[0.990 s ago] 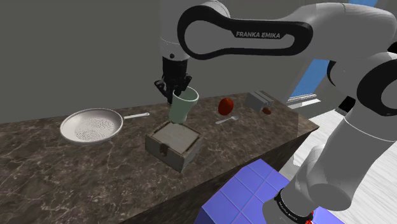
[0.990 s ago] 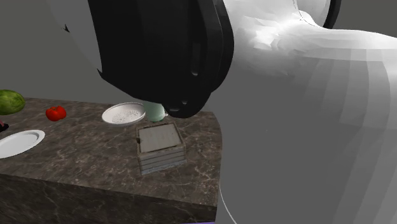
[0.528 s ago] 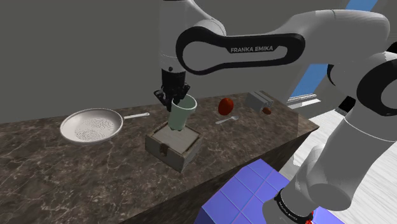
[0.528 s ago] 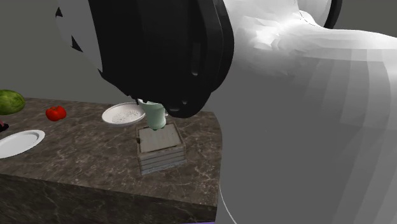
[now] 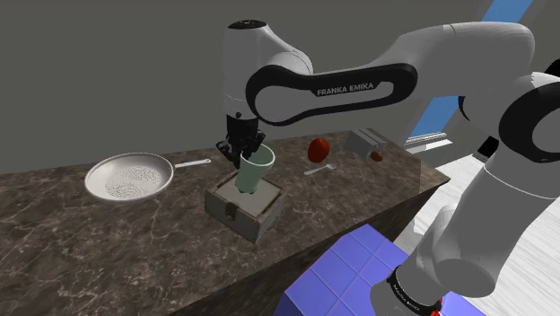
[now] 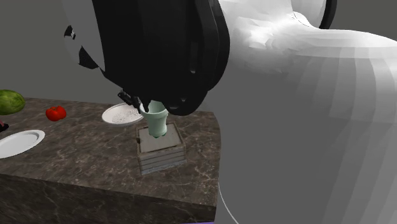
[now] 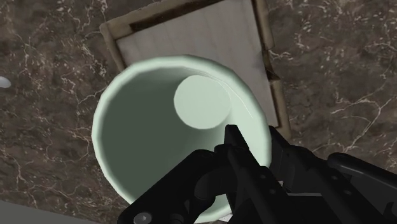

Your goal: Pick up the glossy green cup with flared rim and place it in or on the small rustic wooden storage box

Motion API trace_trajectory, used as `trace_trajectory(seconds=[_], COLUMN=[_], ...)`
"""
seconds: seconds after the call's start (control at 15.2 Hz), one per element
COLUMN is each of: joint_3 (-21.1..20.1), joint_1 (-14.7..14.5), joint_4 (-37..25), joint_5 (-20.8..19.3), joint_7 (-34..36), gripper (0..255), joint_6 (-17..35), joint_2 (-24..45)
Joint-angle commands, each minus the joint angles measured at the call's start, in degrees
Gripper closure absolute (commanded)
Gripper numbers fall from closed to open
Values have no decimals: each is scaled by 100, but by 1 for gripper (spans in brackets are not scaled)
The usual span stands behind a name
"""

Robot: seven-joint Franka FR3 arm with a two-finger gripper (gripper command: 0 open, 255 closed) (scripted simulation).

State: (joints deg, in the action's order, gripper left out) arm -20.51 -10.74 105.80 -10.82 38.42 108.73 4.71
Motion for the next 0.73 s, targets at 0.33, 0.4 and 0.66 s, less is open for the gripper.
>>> trace_trajectory(seconds=[0.33,0.4,0.66], joint_3=[0,1,1], joint_1=[1,1,2], joint_4=[54,56,57], joint_5=[-1,-1,-1], joint_7=[7,7,6], gripper=[255,0,0], joint_6=[53,54,54], joint_2=[-7,-8,-9])
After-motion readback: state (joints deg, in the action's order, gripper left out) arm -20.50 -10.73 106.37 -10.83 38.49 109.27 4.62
